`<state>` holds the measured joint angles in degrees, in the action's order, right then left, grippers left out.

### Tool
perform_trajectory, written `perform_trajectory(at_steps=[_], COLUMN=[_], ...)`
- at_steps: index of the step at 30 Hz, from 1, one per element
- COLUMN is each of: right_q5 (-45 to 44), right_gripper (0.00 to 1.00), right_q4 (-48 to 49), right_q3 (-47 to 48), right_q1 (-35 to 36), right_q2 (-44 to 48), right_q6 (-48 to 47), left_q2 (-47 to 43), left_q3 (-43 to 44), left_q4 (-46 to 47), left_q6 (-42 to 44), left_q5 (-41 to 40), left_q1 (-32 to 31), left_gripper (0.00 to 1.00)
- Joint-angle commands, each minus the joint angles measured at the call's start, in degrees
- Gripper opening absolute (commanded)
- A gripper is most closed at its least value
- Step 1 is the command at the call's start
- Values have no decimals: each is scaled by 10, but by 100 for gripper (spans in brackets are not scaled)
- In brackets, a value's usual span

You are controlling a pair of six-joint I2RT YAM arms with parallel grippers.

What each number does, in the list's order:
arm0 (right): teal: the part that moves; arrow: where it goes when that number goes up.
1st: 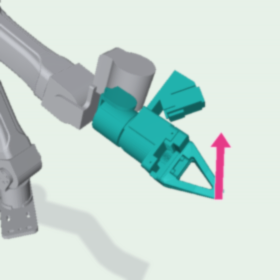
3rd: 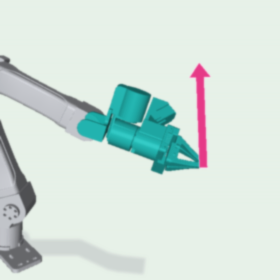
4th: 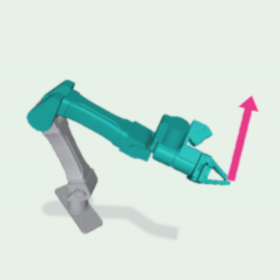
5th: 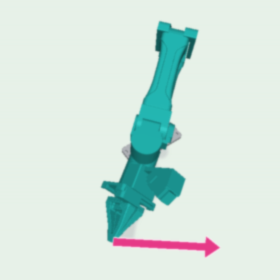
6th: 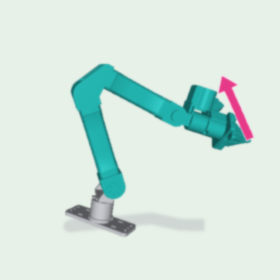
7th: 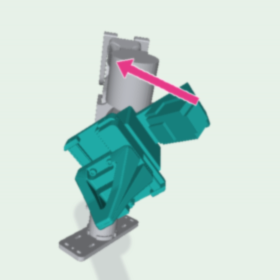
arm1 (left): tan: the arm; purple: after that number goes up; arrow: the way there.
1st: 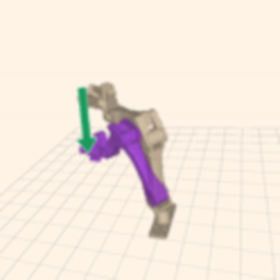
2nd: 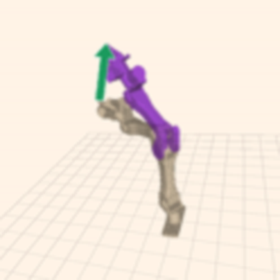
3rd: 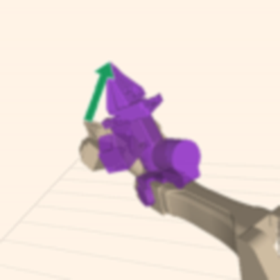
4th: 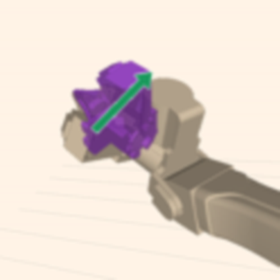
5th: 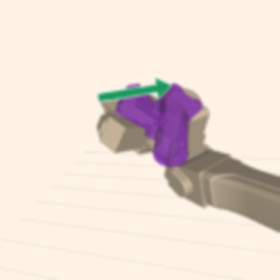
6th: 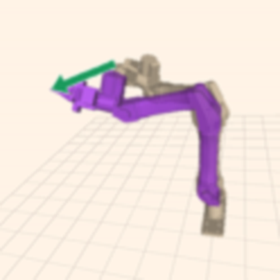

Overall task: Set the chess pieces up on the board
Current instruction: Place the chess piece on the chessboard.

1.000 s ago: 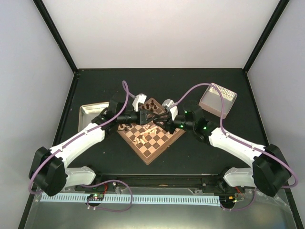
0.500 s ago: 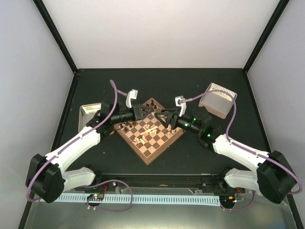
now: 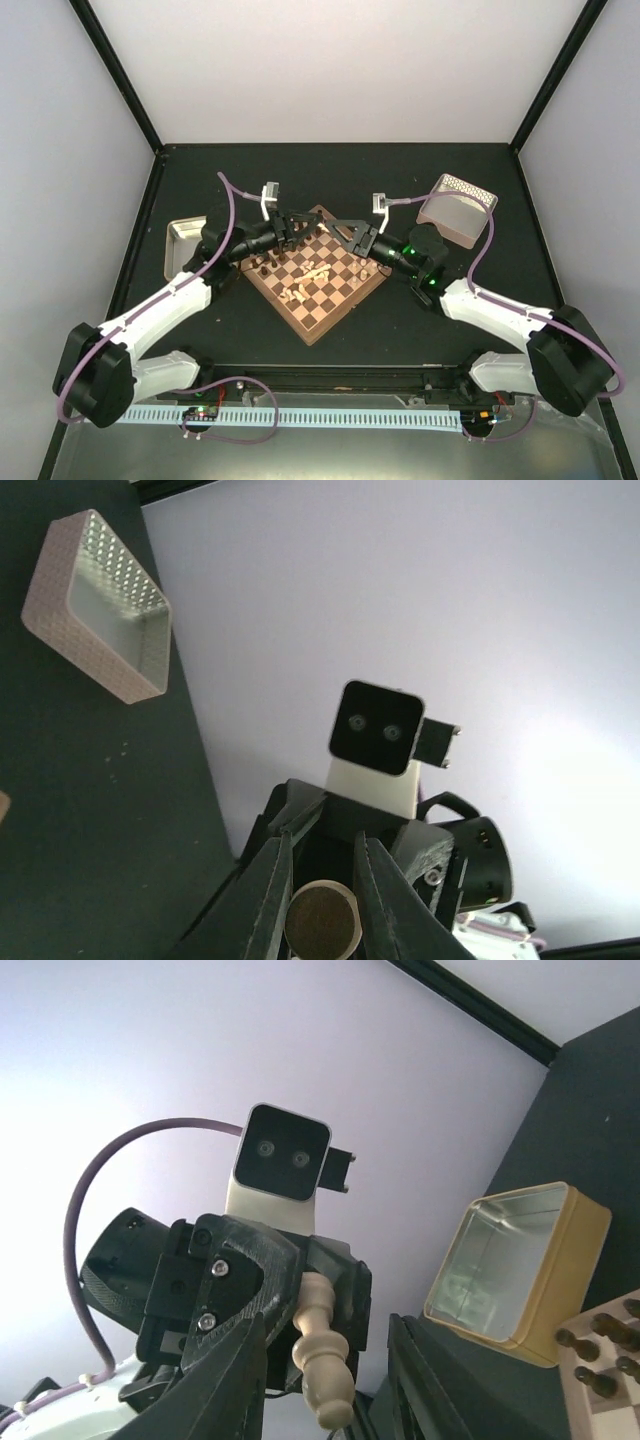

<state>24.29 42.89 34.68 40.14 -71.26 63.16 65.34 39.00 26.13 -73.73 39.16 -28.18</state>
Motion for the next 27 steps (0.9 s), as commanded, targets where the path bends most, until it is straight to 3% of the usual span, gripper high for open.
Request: perform_trajectory(at_steps=[1, 8, 18, 24, 27], right_q5=[13, 18, 28, 35, 37], right_gripper=[35, 25, 2, 1, 1], right_q4=[59, 55, 34, -28, -66], right_q3=[0, -1, 6, 16, 22], right_q1=[0, 1, 0, 1, 1], right_q2=[-12, -19, -14, -1, 1], right_q6=[46, 72, 107, 98, 82], left_q2=[7, 9, 15, 5, -4], left_q3=[4, -1, -13, -10, -11], left_q4=[86, 89, 83, 23, -5], left_q6=[-72, -81, -73, -22, 4], left_q5=[9, -6, -9, -27, -36], left_q1=[3, 3, 3, 3, 3], left_gripper=[1, 2, 3, 15, 31])
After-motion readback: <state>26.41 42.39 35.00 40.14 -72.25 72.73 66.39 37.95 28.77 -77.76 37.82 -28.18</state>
